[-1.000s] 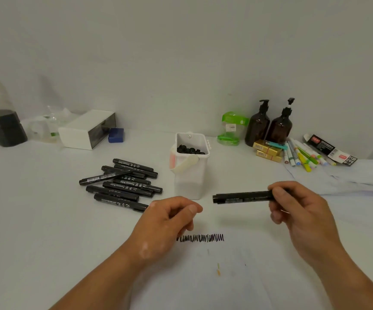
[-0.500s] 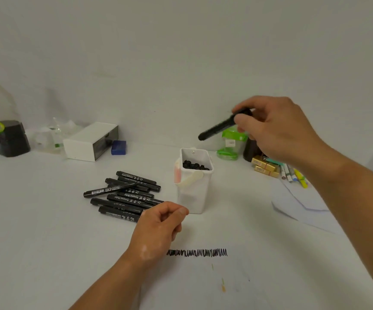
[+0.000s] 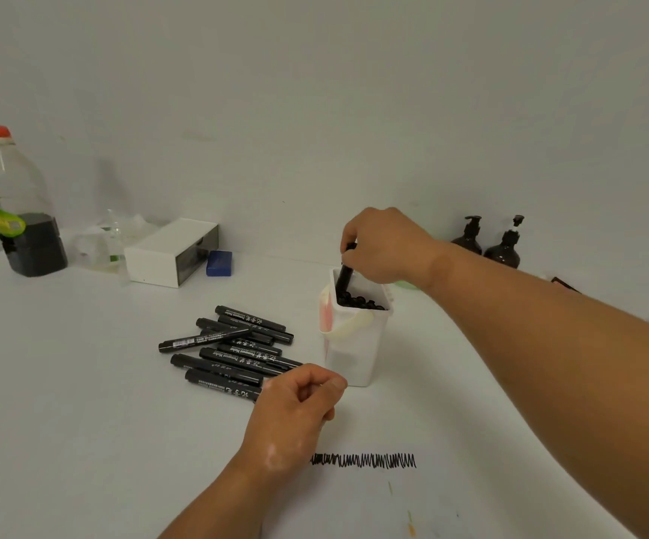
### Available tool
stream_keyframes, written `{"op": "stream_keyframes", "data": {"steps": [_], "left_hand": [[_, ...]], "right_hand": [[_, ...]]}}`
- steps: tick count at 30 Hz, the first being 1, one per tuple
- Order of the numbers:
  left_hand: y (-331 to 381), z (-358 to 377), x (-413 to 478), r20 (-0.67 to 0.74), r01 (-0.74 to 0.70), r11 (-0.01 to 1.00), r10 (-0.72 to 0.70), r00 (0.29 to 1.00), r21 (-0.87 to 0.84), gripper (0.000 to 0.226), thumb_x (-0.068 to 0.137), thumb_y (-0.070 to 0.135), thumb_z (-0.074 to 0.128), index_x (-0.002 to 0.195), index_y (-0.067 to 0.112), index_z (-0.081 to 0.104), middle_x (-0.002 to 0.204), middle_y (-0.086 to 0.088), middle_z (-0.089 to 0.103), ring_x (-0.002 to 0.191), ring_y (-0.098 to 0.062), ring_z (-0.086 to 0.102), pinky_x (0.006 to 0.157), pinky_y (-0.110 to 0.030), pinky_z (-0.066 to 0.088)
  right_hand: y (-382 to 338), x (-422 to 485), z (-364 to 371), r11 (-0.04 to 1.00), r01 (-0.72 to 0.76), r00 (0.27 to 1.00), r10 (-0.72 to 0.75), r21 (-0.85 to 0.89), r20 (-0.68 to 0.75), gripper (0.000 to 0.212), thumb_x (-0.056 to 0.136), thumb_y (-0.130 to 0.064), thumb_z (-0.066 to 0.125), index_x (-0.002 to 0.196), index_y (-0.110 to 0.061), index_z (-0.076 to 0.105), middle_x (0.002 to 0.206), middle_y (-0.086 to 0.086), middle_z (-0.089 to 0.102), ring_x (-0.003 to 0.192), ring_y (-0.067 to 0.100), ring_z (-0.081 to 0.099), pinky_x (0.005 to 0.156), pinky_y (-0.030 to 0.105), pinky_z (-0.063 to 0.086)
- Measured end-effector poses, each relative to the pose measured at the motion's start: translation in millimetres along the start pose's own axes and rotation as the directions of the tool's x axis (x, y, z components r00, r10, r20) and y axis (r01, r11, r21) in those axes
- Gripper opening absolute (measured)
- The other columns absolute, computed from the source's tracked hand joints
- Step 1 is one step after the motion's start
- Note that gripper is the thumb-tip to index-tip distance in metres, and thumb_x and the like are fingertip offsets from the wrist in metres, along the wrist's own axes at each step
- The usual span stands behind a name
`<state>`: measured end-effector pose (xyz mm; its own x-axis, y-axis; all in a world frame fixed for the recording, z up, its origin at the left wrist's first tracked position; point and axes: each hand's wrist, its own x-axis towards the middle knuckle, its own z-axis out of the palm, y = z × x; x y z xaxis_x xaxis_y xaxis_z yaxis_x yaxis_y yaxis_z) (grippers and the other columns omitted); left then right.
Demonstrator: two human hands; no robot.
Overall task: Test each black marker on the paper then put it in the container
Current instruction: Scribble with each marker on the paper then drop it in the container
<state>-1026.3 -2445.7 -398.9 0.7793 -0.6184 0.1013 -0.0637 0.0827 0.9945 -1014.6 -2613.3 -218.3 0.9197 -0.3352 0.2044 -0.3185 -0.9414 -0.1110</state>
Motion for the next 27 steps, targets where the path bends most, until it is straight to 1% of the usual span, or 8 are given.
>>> {"op": "stream_keyframes", "data": {"steps": [5, 10, 14, 16, 18, 20, 23, 27], "left_hand": [[-1.6, -0.3, 1.3, 0.000, 0.005, 1.000, -0.005, 1.000, 0.002, 0.012, 0.090, 0.026, 0.069, 0.080, 0.029, 0.075, 0.057, 0.007, 0.057, 0.052, -0.003, 0.053, 0.056, -0.016, 0.043], [-2.6, 0.9, 2.5, 0.004, 0.007, 1.000, -0.007, 1.000, 0.010, 0.011, 0.090, 0.028, 0.069, 0.081, 0.029, 0.075, 0.057, 0.008, 0.057, 0.053, -0.002, 0.054, 0.059, -0.018, 0.042], [-1.7, 1.8, 1.3, 0.021, 0.007, 1.000, -0.007, 1.000, 0.027, 0.011, 0.091, 0.029, 0.069, 0.081, 0.030, 0.074, 0.057, 0.007, 0.057, 0.053, -0.001, 0.054, 0.059, -0.018, 0.042], [-1.3, 1.5, 1.1, 0.019, 0.008, 1.000, -0.008, 1.000, 0.030, 0.011, 0.091, 0.029, 0.069, 0.081, 0.030, 0.074, 0.057, 0.007, 0.057, 0.053, -0.001, 0.054, 0.060, -0.021, 0.042], [-0.7, 1.5, 1.4, 0.017, 0.011, 0.999, -0.012, 1.000, 0.030, 0.012, 0.091, 0.029, 0.069, 0.080, 0.029, 0.074, 0.057, 0.007, 0.057, 0.053, -0.002, 0.054, 0.061, -0.023, 0.042], [-0.2, 1.6, 1.8, 0.016, 0.012, 0.999, -0.013, 1.000, 0.031, 0.012, 0.091, 0.029, 0.069, 0.080, 0.030, 0.074, 0.057, 0.006, 0.057, 0.052, -0.002, 0.053, 0.061, -0.023, 0.041], [-0.4, 1.5, 2.2, 0.016, 0.004, 0.999, -0.005, 1.000, 0.052, 0.012, 0.090, 0.029, 0.068, 0.080, 0.030, 0.074, 0.056, 0.007, 0.058, 0.052, -0.001, 0.053, 0.060, -0.021, 0.041], [-1.3, 1.2, 2.3, 0.019, 0.000, 0.998, -0.002, 1.000, 0.055, 0.012, 0.090, 0.029, 0.069, 0.080, 0.029, 0.074, 0.056, 0.007, 0.058, 0.052, -0.001, 0.053, 0.059, -0.020, 0.041]], "right_hand": [[-5.8, 9.3, 4.1, 0.998, -0.049, 0.998, 0.048, 0.027, 0.048, 0.029, 0.092, -0.013, 0.051, 0.110, -0.005, 0.072, 0.107, 0.012, 0.074, 0.103, 0.032, 0.068, 0.091, 0.047, 0.059], [-6.2, 12.3, 3.6, 0.999, -0.053, 0.997, 0.053, -0.002, 0.054, 0.030, 0.092, -0.012, 0.051, 0.111, -0.004, 0.072, 0.110, 0.012, 0.074, 0.104, 0.032, 0.068, 0.091, 0.048, 0.059], [-6.5, 11.7, 17.6, 0.998, -0.051, 0.989, 0.056, -0.042, 0.139, 0.033, 0.098, -0.015, 0.047, 0.115, -0.002, 0.072, 0.116, 0.012, 0.071, 0.108, 0.032, 0.065, 0.093, 0.044, 0.056], [-2.7, 14.1, 25.3, 0.998, -0.045, 0.981, 0.053, -0.043, 0.186, 0.035, 0.100, -0.019, 0.046, 0.114, 0.001, 0.071, 0.114, 0.014, 0.071, 0.105, 0.032, 0.065, 0.089, 0.040, 0.056], [2.6, 17.0, 31.9, 0.998, -0.045, 0.974, 0.051, -0.032, 0.219, 0.033, 0.100, -0.024, 0.046, 0.097, 0.001, 0.068, 0.096, 0.013, 0.069, 0.088, 0.029, 0.061, 0.070, 0.034, 0.050], [5.3, 19.2, 37.2, 0.998, -0.059, 0.972, 0.061, -0.019, 0.228, 0.040, 0.103, -0.034, 0.044, 0.073, -0.009, 0.054, 0.077, 0.006, 0.057, 0.075, 0.024, 0.053, 0.058, 0.032, 0.038], [6.6, 20.9, 42.3, 0.999, -0.041, 0.969, 0.045, -0.020, 0.245, 0.055, 0.105, -0.053, 0.035, 0.065, -0.016, 0.042, 0.071, 0.001, 0.049, 0.065, 0.016, 0.046, 0.057, 0.030, 0.032], [8.8, 21.2, 45.1, 0.999, -0.026, 0.970, 0.033, -0.032, 0.240, 0.060, 0.105, -0.058, 0.031, 0.063, -0.017, 0.040, 0.069, 0.001, 0.047, 0.064, 0.015, 0.045, 0.057, 0.028, 0.031]]}}
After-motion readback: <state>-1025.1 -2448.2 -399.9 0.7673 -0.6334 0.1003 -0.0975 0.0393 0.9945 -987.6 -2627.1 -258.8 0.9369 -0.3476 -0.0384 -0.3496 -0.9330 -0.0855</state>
